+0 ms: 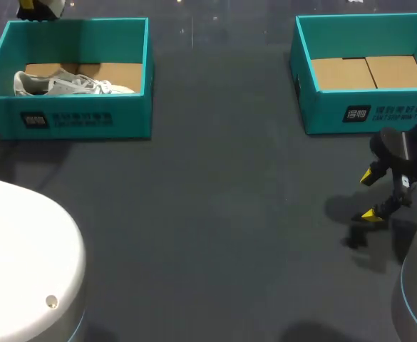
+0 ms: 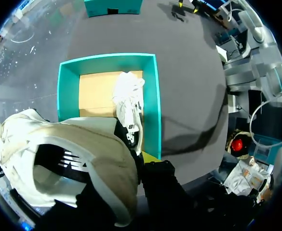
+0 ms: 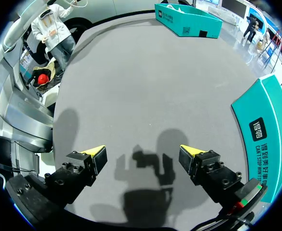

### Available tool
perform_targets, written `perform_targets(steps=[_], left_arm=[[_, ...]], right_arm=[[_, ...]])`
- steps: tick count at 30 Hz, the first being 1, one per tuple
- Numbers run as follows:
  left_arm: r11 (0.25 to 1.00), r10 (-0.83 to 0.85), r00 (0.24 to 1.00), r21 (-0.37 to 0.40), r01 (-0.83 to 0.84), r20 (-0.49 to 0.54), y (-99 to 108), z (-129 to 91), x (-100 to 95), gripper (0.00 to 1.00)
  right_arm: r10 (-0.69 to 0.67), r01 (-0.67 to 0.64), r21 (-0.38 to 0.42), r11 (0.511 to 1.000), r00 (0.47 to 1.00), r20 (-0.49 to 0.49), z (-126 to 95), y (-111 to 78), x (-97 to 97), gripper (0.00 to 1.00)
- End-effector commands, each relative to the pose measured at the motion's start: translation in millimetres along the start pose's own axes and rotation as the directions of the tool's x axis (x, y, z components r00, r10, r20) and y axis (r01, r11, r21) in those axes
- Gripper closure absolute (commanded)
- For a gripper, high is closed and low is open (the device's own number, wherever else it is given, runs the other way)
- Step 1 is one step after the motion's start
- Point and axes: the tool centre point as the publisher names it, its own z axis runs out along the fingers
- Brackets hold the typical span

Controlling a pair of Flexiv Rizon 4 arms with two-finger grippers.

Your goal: Take the shoe out of the shoebox, open the shoe tongue, remove and reinsert the insole, then place the shoe into the shoebox

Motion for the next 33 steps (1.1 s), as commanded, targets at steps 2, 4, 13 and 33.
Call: perform_targets(steps=[2,4,13,33], left_arm=[[1.000,0.001,1.000,0.006,-0.001,-0.011,3.9,-1.9,-3.6,1.00],[1.000,0.001,1.000,0.006,-0.001,-0.011,3.9,-1.9,-3.6,1.00],[0.998,0.061,0.998,-0.019,-0.062,-0.017,13.9,5.1,-9.7,1.00],[0.720,0.690,0.723,-0.136,-0.680,0.032,93.0,18.2,-52.7,1.00]], right_arm=[[-0.001,0.001,0.000,1.000,1.000,0.003,-0.4,-0.7,1.9,0.00],[-0.001,0.001,0.000,1.000,1.000,0.003,-0.4,-0.7,1.9,0.00],[-0.001,0.001,0.000,1.000,1.000,0.003,-0.4,-0.7,1.9,0.00],[-0.001,0.001,0.000,1.000,1.000,0.003,-0.4,-0.7,1.9,0.00]])
